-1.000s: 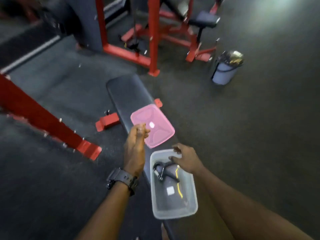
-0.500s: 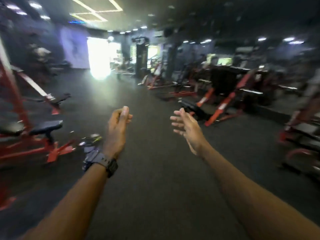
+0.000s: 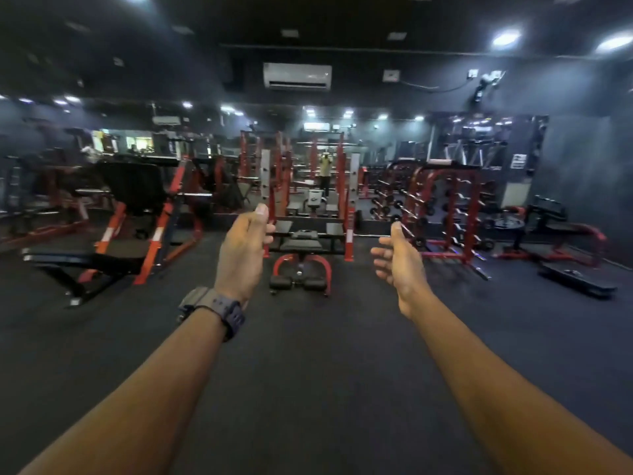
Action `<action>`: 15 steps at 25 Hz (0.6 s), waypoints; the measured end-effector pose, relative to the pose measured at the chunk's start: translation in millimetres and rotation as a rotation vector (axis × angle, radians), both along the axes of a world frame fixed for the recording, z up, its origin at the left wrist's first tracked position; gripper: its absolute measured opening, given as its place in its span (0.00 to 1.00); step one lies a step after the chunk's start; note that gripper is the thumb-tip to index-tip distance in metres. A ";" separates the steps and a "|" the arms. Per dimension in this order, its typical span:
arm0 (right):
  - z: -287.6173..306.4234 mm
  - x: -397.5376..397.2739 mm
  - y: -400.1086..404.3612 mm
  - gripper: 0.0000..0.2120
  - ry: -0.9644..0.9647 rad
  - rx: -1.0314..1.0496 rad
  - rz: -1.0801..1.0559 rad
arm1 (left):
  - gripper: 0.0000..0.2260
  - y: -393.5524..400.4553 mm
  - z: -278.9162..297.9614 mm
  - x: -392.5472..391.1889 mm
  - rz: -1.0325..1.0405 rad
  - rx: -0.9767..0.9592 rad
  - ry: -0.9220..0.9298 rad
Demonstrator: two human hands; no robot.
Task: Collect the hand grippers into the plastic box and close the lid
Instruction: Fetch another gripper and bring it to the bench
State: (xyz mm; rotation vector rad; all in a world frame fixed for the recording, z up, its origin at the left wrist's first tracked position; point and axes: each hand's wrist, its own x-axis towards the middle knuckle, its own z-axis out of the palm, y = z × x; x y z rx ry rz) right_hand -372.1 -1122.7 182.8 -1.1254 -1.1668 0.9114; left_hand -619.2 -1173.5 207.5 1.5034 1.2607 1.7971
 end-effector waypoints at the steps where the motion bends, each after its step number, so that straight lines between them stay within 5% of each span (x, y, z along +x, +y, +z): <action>1: -2.9 25.2 2.7 0.27 -0.002 -0.013 -0.040 | 0.23 10.2 -1.0 25.7 -0.027 -0.010 0.007; 8: -24.7 102.9 8.7 0.30 -0.061 -0.077 -0.106 | 0.20 61.0 -25.3 91.5 -0.088 -0.044 -0.064; 15: -21.5 93.4 33.2 0.29 -0.073 -0.068 -0.107 | 0.27 90.4 -18.6 81.7 -0.062 -0.102 -0.089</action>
